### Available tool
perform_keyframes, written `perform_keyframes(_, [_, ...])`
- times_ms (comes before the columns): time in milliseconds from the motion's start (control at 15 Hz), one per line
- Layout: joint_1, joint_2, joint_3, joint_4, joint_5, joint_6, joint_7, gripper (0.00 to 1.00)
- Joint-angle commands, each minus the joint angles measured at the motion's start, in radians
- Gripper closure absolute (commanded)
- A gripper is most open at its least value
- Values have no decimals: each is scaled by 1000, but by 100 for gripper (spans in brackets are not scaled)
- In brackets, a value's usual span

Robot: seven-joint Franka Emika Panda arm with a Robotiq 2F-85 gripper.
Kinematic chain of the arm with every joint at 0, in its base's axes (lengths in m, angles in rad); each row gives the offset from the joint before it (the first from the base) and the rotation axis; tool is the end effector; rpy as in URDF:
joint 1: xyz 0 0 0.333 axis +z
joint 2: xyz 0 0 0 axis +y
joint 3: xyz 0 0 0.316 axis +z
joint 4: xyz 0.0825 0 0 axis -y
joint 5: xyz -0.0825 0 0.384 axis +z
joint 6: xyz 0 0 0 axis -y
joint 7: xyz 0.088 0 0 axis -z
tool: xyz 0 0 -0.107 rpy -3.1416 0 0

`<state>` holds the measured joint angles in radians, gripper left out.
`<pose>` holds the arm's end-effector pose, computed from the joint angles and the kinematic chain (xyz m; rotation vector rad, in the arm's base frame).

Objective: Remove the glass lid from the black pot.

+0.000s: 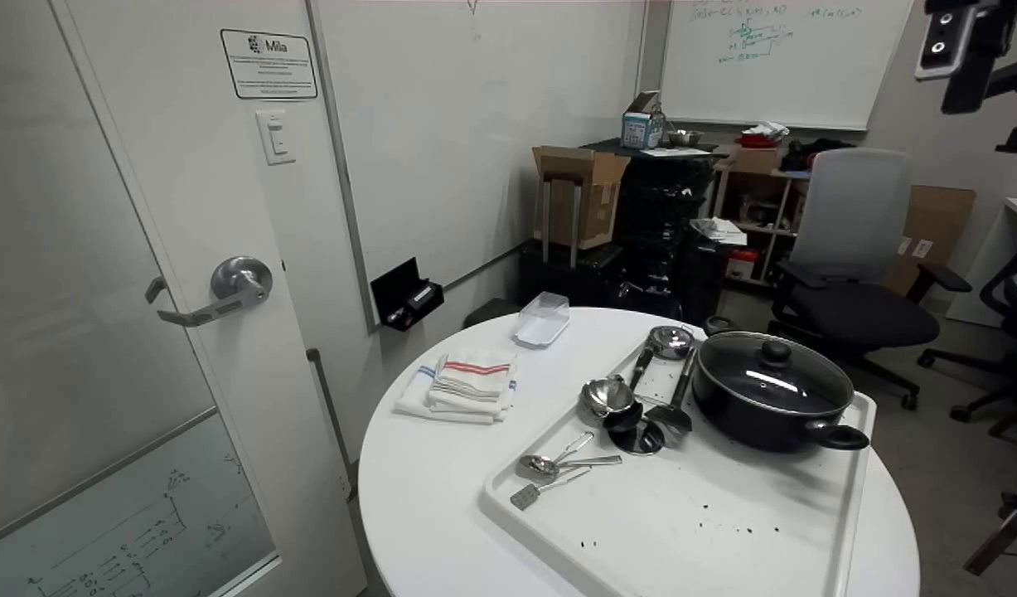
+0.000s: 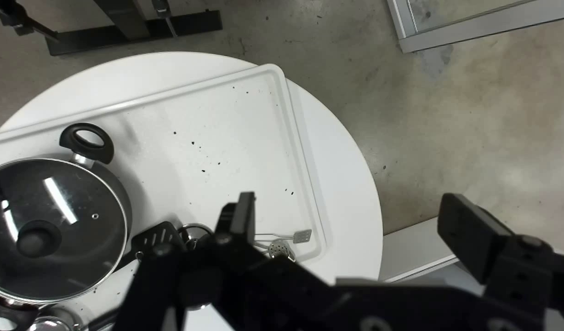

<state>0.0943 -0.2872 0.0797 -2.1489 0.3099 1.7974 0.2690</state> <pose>0.4516 0.1083 0.5187 -2.8683 0.2573 0.1777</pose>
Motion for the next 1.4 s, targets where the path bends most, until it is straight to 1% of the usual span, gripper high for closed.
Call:
perform_keyframes(0, [-21,26,12,-11,-23,46,12,0])
perform_keyframes(333, [-48,62,4,-58,-71,180,23,0])
perform_keyframes(600, [-82,107,-9,-93,-147,268,46,0])
perform_keyframes(1000, [-133,203,-40,-132,-278,384,130,0])
perform_keyframes(1333, [-158,301,-84,-142,-375,500,209,0])
